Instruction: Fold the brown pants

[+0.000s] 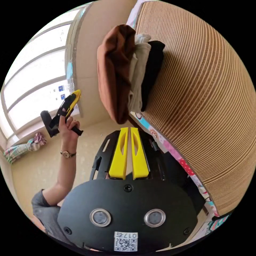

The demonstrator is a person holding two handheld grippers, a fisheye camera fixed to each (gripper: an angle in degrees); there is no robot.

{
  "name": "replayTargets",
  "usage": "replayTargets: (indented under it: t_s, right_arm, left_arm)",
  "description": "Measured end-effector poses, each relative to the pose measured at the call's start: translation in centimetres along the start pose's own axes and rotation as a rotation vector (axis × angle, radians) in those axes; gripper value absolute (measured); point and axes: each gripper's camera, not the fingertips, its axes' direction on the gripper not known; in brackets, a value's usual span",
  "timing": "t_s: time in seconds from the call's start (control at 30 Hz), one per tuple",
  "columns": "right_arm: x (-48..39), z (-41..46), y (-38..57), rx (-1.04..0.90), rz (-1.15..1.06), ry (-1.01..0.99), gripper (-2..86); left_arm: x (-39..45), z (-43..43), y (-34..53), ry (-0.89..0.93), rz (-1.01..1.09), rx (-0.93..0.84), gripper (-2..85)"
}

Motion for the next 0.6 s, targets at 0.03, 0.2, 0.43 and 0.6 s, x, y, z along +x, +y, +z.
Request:
replayTargets:
  t_s: [0.03, 0.2, 0.43, 0.6]
  right_arm:
    - [1.7, -0.2, 2.0, -0.038, -0.022, 0.011, 1.7]
    - [14.4, -4.3, 15.0, -0.123, 0.224, 0.117, 0.6]
    - [26.6, -15.7, 46.0, 0.341, 1.102, -0.093, 0.3]
    - [23.2, -16.3, 59.6, 0.992, 1.134, -0.480, 0.4]
  left_arm:
    - [0.7, 3.5, 1.4, -0.014, -0.003, -0.086, 5.0]
    - [2.5, 10.1, 5.8, -0.012, -0.075, -0.119, 0.0]
    - [4.8, 9.5, 8.2, 0.013, -0.089, 0.098, -0.9]
    - [10.0, 9.9, 7.7, 0.096, -0.010, 0.215, -1.0]
